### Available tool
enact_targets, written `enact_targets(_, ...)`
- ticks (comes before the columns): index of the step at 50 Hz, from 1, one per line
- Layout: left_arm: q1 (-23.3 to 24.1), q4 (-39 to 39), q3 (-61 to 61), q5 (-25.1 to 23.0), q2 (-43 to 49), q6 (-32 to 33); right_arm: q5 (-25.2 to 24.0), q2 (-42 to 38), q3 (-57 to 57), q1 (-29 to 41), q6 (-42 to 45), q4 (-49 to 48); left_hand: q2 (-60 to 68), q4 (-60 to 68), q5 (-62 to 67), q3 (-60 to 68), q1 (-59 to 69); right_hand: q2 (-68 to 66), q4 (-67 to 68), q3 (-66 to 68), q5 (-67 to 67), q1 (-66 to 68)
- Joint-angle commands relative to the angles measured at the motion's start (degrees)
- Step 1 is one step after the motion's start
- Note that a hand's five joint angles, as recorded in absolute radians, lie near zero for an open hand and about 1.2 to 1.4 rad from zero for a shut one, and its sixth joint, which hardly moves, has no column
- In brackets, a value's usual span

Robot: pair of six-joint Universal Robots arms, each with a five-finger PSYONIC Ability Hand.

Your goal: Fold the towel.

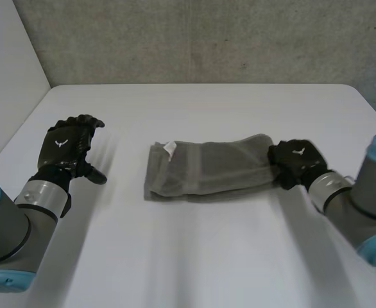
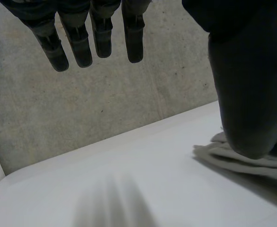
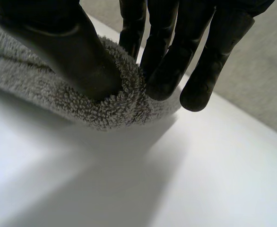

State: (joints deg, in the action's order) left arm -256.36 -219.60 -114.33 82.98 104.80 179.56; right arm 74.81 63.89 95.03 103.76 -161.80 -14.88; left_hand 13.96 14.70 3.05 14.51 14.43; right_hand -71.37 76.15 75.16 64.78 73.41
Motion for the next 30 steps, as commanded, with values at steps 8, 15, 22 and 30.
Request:
enact_targets(8,2.1,0.1,3.2,0.2,-3.5,-0.2,-5.1,0.2,-17.4,11.5,0.1,7.3,-3.4,-4.2,-2.5,-4.0,-3.9,-8.6,3.8,4.8,5.2,6.6)
enact_targets(15,5.3,0.0,5.2,0.3,-3.4,-0.3,-4.8,-15.6,-26.3,25.1,1.2,8.9,-3.4,-4.2,-2.5,-4.0,-3.9,-8.6,3.8,4.8,5.2,6.6)
enact_targets(22,7.3,0.0,9.1,0.7,-1.0,-0.6,-4.3,-16.9,-25.7,25.3,1.7,9.1,-3.4,-4.2,-2.5,-4.0,-3.9,20.7,-25.5,-24.5,-24.2,-22.8)
enact_targets(30,11.4,0.8,17.6,0.9,4.9,-1.3,2.8,-4.0,-17.2,20.9,-1.8,8.5,-3.4,-4.2,-2.5,-4.0,-3.9,61.4,-66.2,-65.2,-64.8,-63.4)
